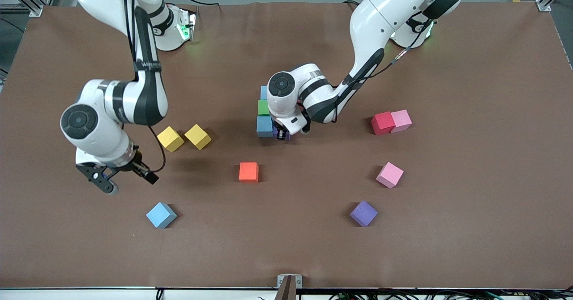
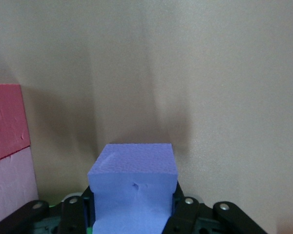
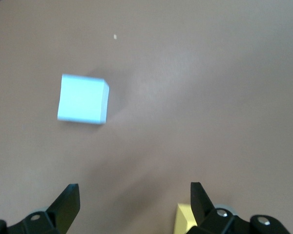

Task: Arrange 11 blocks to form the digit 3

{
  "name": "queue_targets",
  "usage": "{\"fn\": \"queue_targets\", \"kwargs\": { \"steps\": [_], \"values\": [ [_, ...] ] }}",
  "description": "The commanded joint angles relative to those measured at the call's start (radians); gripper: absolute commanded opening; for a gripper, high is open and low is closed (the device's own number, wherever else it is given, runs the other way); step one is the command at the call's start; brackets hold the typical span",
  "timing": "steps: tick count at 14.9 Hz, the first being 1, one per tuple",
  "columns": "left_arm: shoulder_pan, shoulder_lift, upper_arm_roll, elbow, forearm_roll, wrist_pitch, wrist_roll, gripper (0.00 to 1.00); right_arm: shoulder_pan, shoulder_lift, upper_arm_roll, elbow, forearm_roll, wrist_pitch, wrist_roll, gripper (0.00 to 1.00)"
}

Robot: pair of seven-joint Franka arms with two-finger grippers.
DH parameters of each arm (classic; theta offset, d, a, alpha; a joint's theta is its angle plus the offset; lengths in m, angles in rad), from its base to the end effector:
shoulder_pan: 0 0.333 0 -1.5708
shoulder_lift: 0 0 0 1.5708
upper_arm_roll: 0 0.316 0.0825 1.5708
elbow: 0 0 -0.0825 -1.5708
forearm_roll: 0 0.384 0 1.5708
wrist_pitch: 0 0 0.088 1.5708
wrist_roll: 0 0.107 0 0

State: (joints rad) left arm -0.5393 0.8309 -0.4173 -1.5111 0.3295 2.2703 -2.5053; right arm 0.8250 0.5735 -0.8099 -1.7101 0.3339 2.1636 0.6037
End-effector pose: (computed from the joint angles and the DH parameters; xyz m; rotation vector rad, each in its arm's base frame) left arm 0.4547 -0.5460 0.2001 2.3405 2.0923 -0.0844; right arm 0.6607 0.0874 0.3459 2.8757 -1.0054 0.1643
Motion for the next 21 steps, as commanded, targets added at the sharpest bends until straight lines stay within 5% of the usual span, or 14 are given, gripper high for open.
{"fn": "queue_targets", "kwargs": {
  "steps": [1,5,10,11,12,16,21],
  "values": [
    [-0.021,0.004,0.014,-0.008,0.008,0.011,-0.041,0.56,-0.179,0.084,0.098,0.177,0.028,-0.022,0.011,1.00],
    [-0.019,0.000,0.015,-0.018,0.010,0.011,-0.093,0.56,-0.366,0.160,0.262,0.360,0.025,-0.024,0.053,1.00],
    [-0.018,-0.003,0.015,-0.037,0.011,0.008,-0.145,0.60,-0.411,0.259,0.300,0.483,0.028,-0.025,0.056,1.00],
    [-0.016,-0.004,0.015,-0.038,0.013,0.008,-0.138,0.71,-0.420,0.282,0.310,0.503,0.028,-0.024,0.068,1.00],
    [-0.014,-0.006,0.017,-0.044,0.031,0.008,-0.135,1.00,-0.431,0.305,0.323,0.524,0.028,-0.022,0.082,1.00],
    [-0.002,-0.061,0.015,-0.067,0.056,-0.003,-0.132,1.00,-0.466,0.376,0.362,0.580,0.030,0.007,0.102,1.00],
    [0.031,-0.217,0.008,-0.165,0.024,-0.038,-0.017,1.00,-0.549,0.393,0.489,0.573,0.030,0.007,0.049,1.00]
  ]
}}
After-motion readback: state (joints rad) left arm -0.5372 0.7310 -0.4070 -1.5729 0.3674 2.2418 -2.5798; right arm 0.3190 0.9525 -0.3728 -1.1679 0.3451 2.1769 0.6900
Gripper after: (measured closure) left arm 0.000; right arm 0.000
